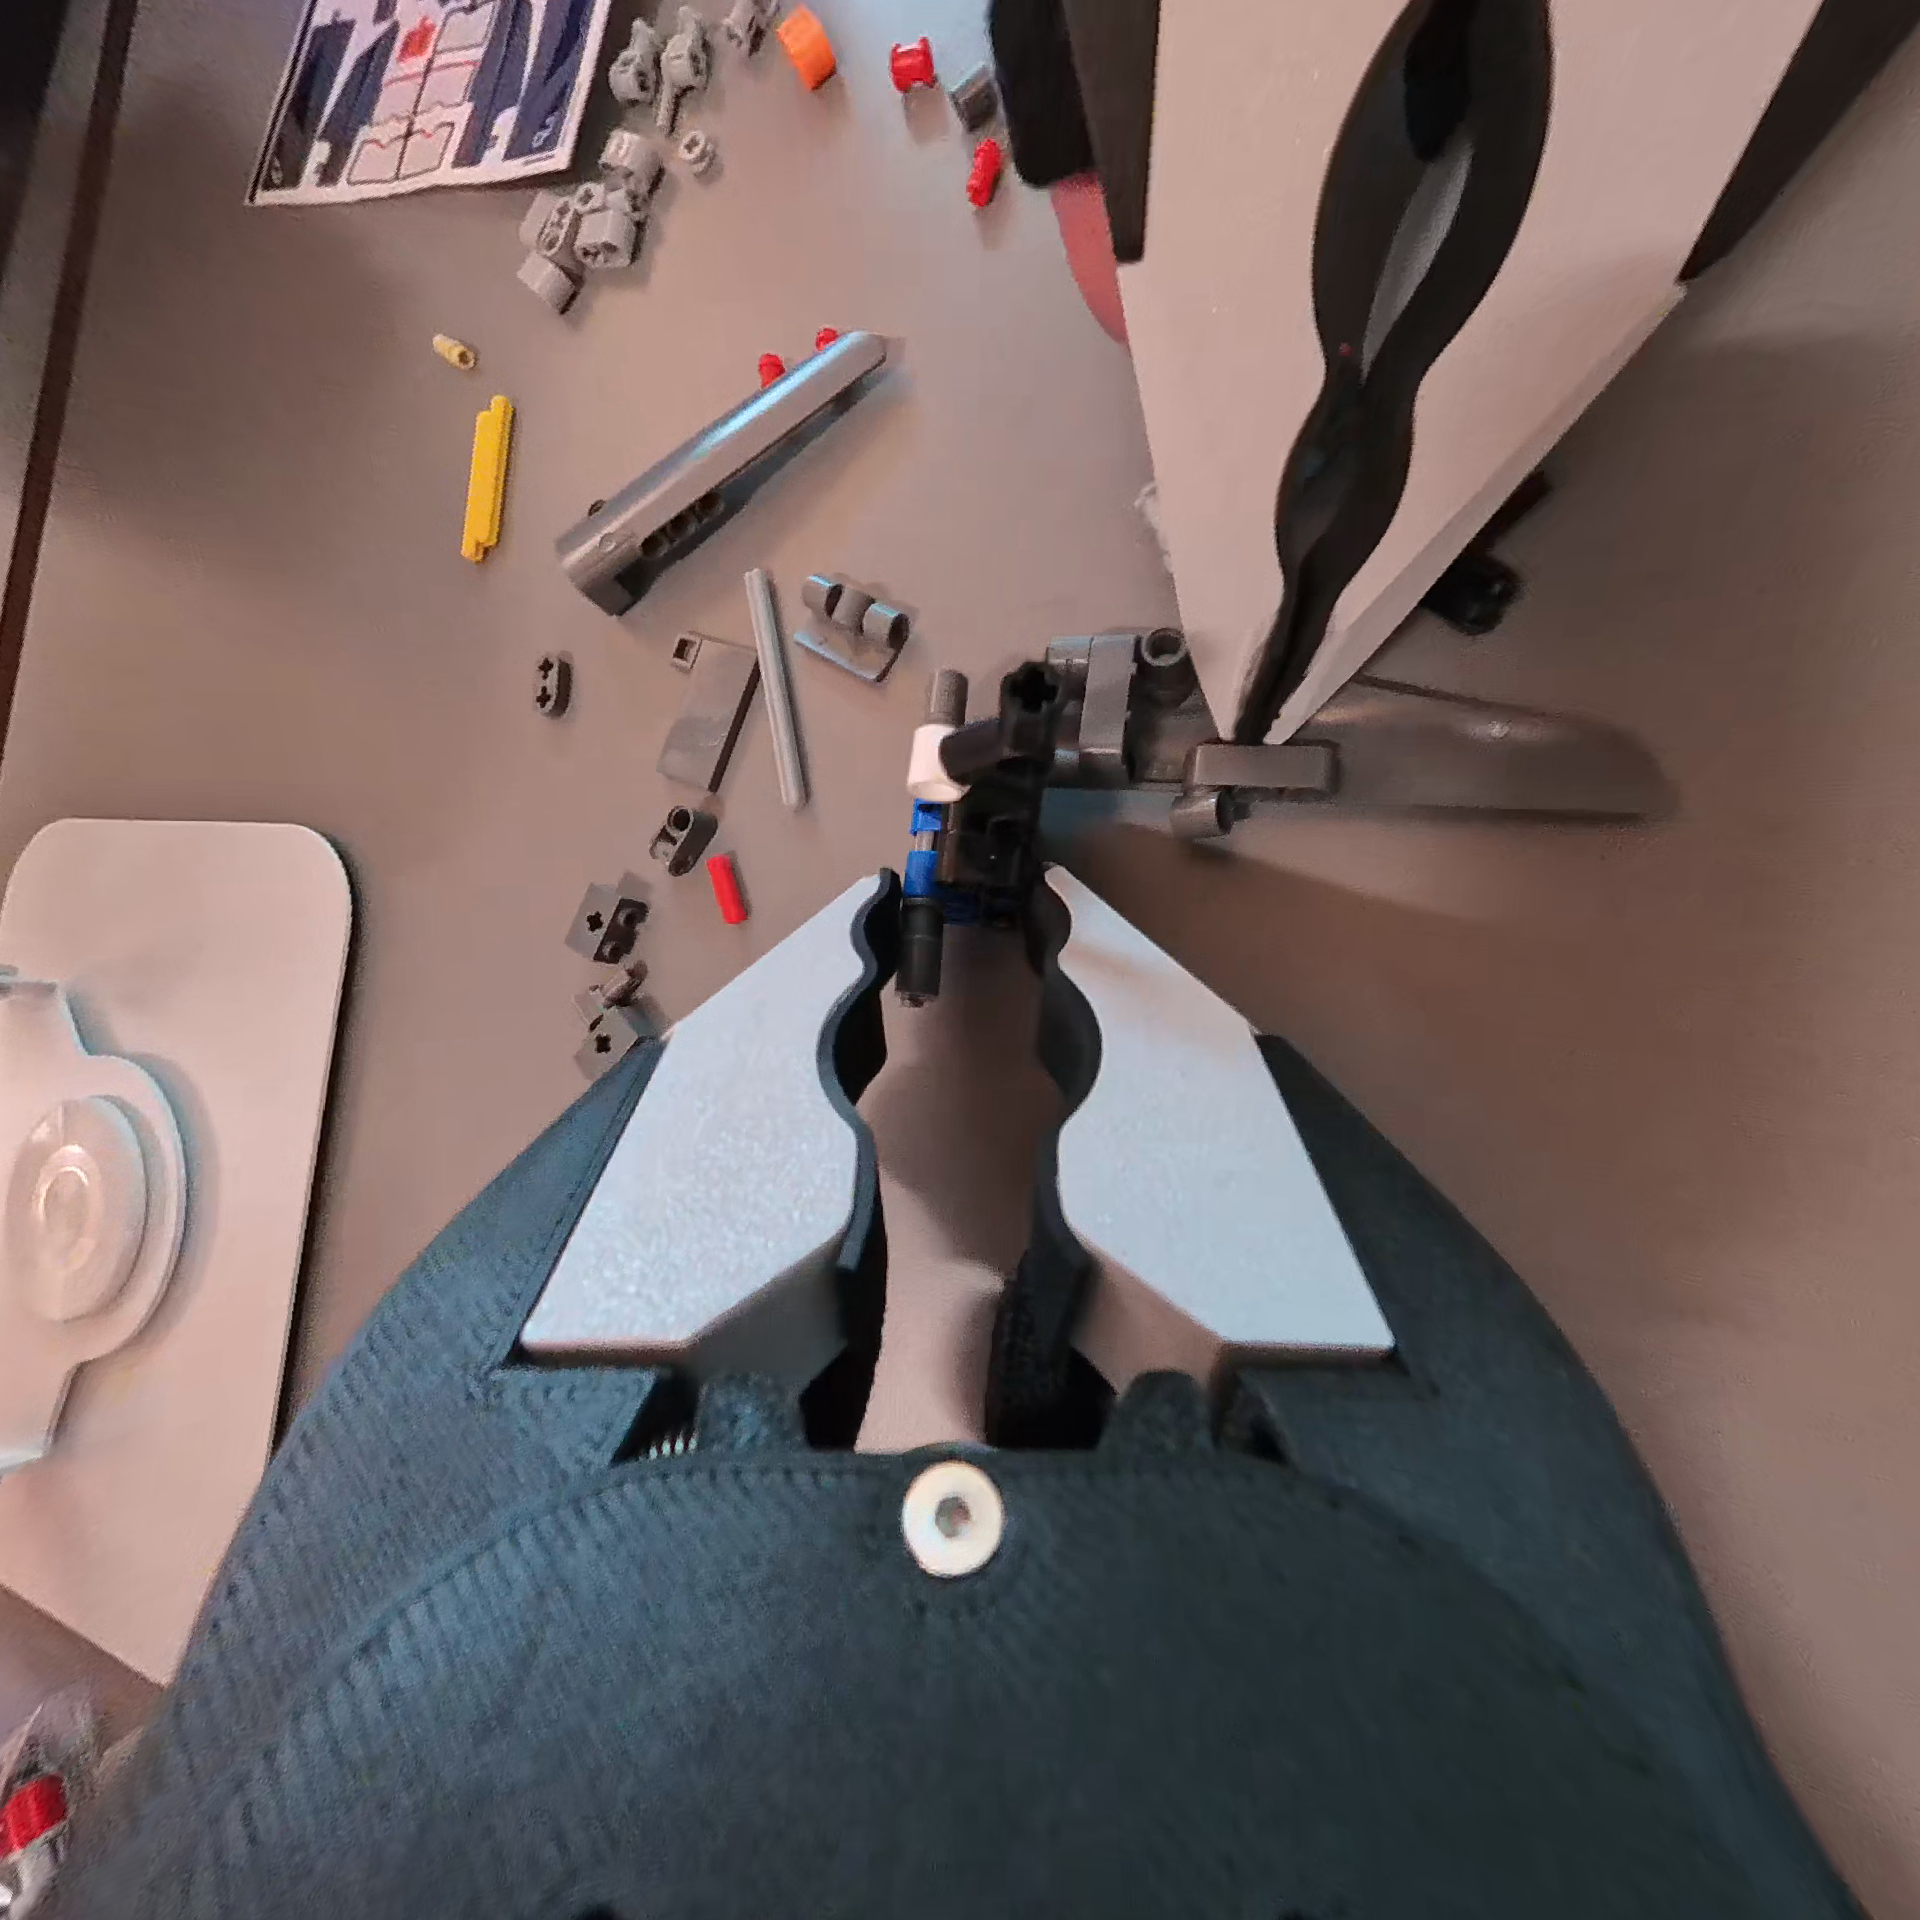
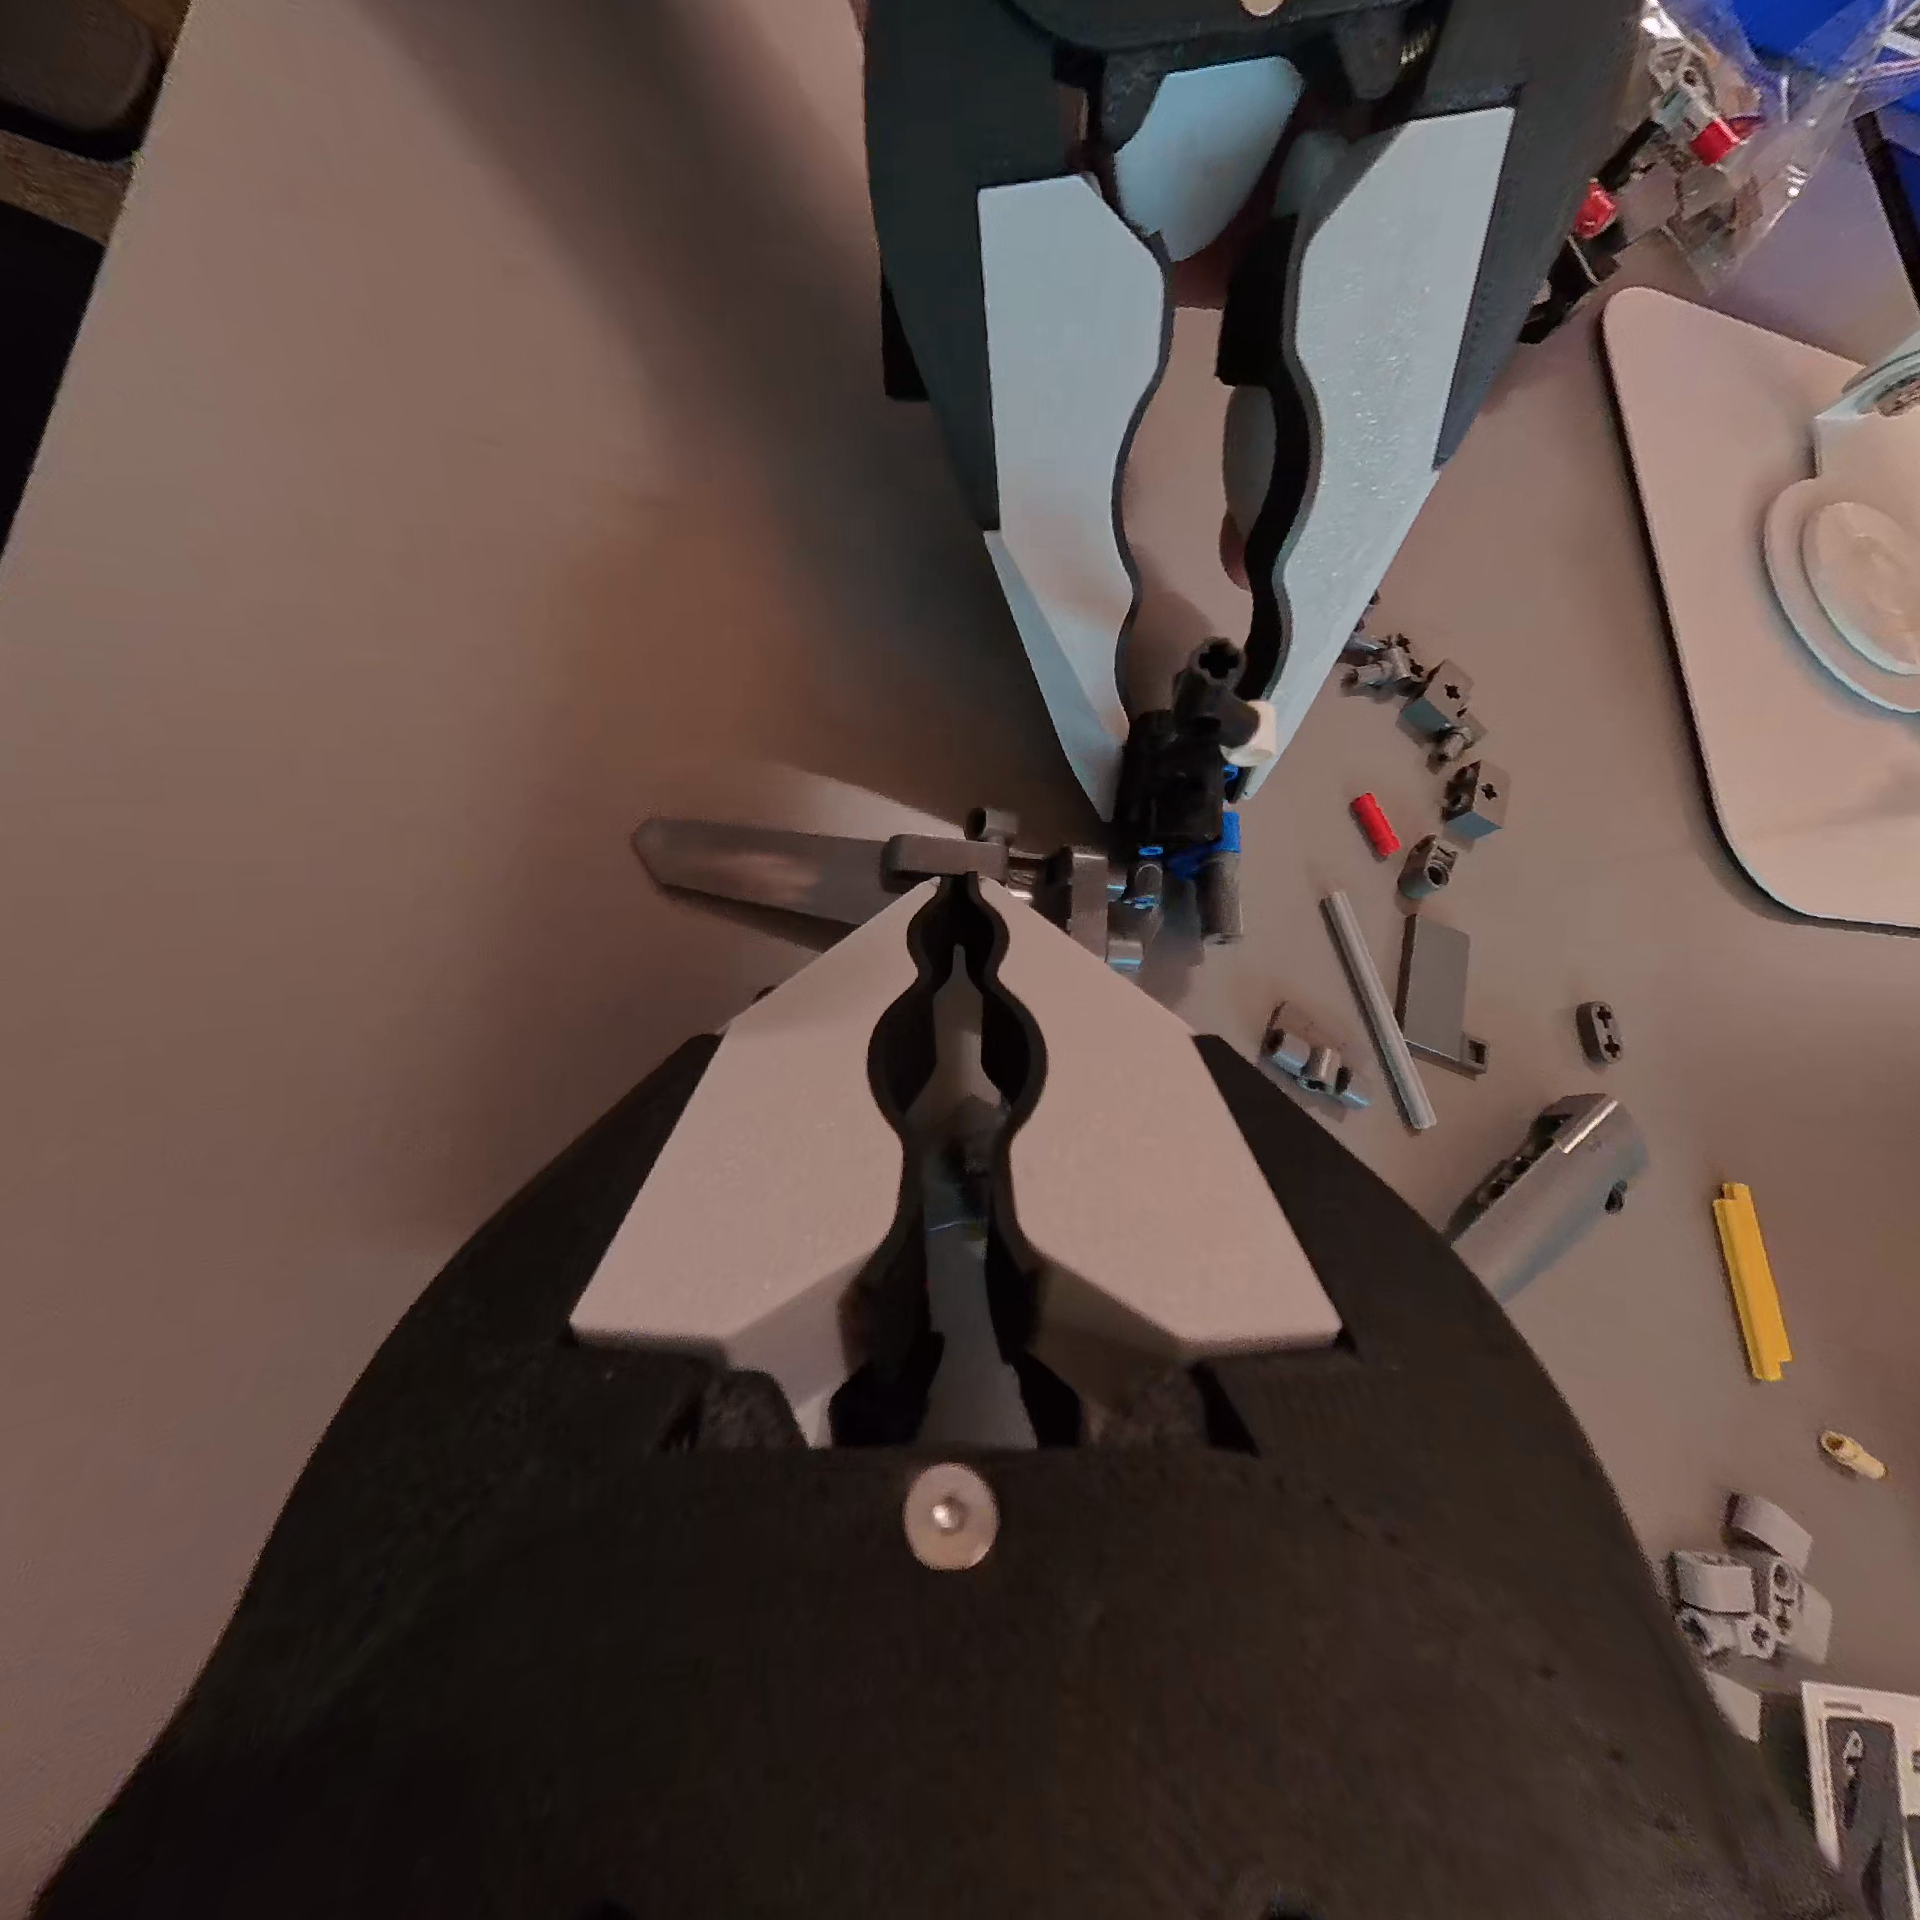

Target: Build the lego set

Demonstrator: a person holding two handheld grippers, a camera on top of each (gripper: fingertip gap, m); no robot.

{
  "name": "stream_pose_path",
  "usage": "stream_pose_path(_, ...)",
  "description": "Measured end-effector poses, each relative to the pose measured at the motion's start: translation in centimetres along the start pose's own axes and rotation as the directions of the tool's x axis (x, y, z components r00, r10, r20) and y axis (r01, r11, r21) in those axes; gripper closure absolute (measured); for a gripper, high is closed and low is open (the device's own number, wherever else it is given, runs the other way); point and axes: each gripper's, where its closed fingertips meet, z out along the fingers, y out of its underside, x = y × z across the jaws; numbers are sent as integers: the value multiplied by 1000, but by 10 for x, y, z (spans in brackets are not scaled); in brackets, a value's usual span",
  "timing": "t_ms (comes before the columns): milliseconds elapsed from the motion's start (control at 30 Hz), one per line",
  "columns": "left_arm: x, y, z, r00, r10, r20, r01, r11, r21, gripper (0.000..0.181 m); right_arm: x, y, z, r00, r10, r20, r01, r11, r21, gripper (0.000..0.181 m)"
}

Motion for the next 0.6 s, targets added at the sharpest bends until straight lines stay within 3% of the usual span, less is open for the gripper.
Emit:
stream_pose_path(233,-20,6,-3,992,-79,96,81,997,-16,160,10,-5,-14,999,33,-32,-31,999,44,174)
stream_pose_path(367,-28,13,-5,985,-109,131,115,993,-36,160,-3,-9,-24,996,58,69,-63,995,71,177)
stream_pose_path(600,-28,18,-3,985,-108,135,118,991,-63,160,-30,5,-19,972,88,218,-87,996,-13,166)
